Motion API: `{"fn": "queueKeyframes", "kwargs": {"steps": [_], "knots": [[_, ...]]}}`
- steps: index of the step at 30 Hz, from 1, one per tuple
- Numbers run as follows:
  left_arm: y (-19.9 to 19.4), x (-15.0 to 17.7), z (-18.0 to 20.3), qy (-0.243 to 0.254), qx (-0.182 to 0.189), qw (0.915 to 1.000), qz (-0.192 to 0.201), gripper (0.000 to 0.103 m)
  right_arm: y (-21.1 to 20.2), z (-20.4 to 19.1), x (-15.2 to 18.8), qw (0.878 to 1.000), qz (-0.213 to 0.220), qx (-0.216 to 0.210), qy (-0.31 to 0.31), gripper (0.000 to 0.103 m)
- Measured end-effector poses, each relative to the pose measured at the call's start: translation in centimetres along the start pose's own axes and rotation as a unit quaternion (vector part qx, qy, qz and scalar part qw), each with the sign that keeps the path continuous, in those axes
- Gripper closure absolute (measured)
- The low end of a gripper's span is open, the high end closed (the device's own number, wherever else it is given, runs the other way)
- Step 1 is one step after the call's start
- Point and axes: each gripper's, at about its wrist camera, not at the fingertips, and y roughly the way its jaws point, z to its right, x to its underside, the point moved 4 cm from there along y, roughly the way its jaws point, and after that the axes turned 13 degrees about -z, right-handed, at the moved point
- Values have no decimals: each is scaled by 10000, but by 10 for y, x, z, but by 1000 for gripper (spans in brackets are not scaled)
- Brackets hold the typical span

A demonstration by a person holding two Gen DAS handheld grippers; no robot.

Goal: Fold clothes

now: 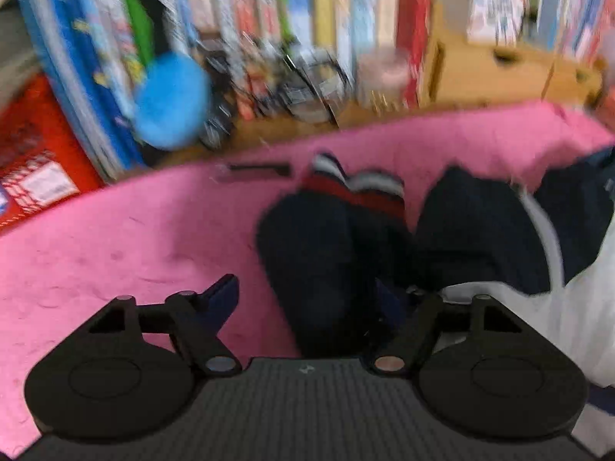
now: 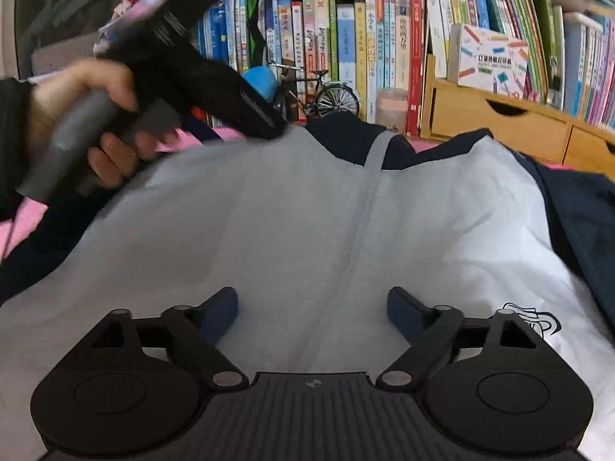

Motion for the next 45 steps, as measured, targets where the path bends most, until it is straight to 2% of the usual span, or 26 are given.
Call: {"fn": "queueKeyframes", "kwargs": {"steps": [1,2,3,4,6,7,11,14,17,20,22,24,29,32,35,36,38,40,42,43,44,45], "knots": [[-1,1,3,36,-57,9999,123,27,0,0,0,10000,-10,-14,4,13],[-2,3,4,92,-61,9998,138,34,1,-1,0,10000,-21,-27,8,13],[-4,5,4,71,68,9998,146,56,1,-1,0,10000,-31,-41,12,12],[-7,6,3,42,168,9997,162,66,1,-2,0,10000,-42,-55,17,11],[-17,10,-2,-72,36,9995,309,97,2,-2,0,9999,-63,-82,25,9],[-23,12,-6,-113,-6,9992,377,99,2,-3,-1,9999,-73,-96,29,9],[-64,25,-26,-239,-319,9949,925,101,2,-4,0,9999,-106,-127,11,5],[-105,34,-48,-437,-545,9868,1461,101,2,-4,0,9998,-115,-142,1,3],[-153,54,-87,-862,-806,9704,2107,101,2,-4,1,9998,-125,-154,-4,2],[-192,82,-136,-1155,-1285,9484,2658,101,2,-4,1,9998,-133,-145,-17,0],[-202,105,-177,-1497,-1665,9398,2581,100,2,-4,1,9998,-133,-140,-25,0],[-199,120,-212,-1862,-1854,9342,2415,100,2,-4,1,9998,-134,-130,-30,0],[-157,162,-284,-2576,-2282,9206,1846,98,1,-3,1,9998,-131,-110,-47,0],[-135,184,-306,-2940,-2186,9153,1675,98,1,-3,1,9999,-133,-97,-51,0],[-144,195,-313,-3043,-2190,9063,1950,99,2,-3,0,9999,-136,-84,-54,0],[-158,197,-316,-3078,-2208,8982,2231,99,2,-3,0,9999,-137,-80,-55,0],[-194,198,-318,-3151,-2100,8746,3028,99,2,-3,0,9999,-139,-72,-56,0],[-240,203,-315,-3058,-1807,8378,4147,99,2,-2,0,9999,-136,-70,-65,0],[-268,208,-306,-2692,-1661,8118,4908,98,2,-2,0,9999,-135,-69,-66,0],[-273,208,-301,-2486,-1701,8101,5029,97,2,-2,0,9999,-134,-68,-67,0],[-271,207,-297,-2397,-1889,8203,4837,97,2,-2,0,9999,-134,-68,-68,0],[-255,205,-302,-2444,-1975,8402,4420,96,2,-2,1,9999,-134,-67,-69,0]]}}
